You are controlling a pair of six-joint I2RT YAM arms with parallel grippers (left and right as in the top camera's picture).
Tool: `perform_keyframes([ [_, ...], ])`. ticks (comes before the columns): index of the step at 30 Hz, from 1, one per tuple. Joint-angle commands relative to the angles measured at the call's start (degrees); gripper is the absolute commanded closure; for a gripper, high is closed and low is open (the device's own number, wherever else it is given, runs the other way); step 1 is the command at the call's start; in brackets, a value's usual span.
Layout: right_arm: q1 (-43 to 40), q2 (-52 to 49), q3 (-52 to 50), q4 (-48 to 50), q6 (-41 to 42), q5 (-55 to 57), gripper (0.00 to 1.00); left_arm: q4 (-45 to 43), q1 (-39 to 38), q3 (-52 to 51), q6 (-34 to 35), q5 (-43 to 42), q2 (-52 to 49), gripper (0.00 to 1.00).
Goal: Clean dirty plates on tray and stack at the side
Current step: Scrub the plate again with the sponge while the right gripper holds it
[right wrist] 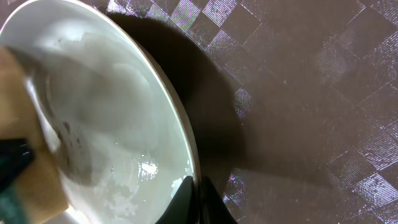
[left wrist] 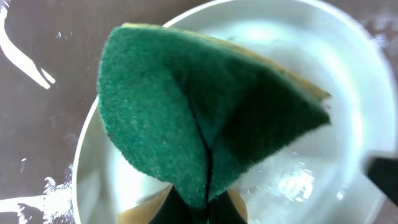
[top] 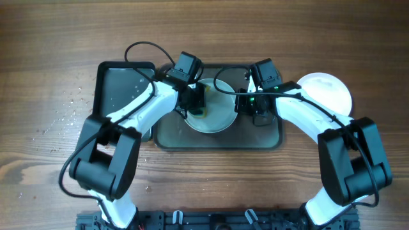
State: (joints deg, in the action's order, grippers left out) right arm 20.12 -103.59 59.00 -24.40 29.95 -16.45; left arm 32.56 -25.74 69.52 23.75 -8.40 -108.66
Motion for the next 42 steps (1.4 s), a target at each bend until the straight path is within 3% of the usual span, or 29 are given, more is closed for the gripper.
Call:
perform_keyframes([
  [1,0.3,0.8,-0.5,-0.1,0.4,0.2,0.96,-0.2,0.0,0.8,3.8,1.0,-3.3,0.96],
  [15,0.3,0.8,-0.5,0.0,0.5,0.2,0.96,-3.5,-4.1,0.9,3.5,-20.9,-5.3,0.96],
  [23,0.3,0.8,-0.5,0.0,0.5,0.2,0.96,-4.6,-3.5,3.5,2.1,-23.5,-1.9,0.96],
  [35,0.3,0.8,-0.5,0.0,0.5,0.2,0.96,3.1,-2.3,3.7,2.3,7.4,3.8,0.96],
  [42,0.3,0.8,-0.5,0.1,0.5,0.2,0.96,4.0,-2.4,2.7,3.2,9.6,0.7,0.96],
])
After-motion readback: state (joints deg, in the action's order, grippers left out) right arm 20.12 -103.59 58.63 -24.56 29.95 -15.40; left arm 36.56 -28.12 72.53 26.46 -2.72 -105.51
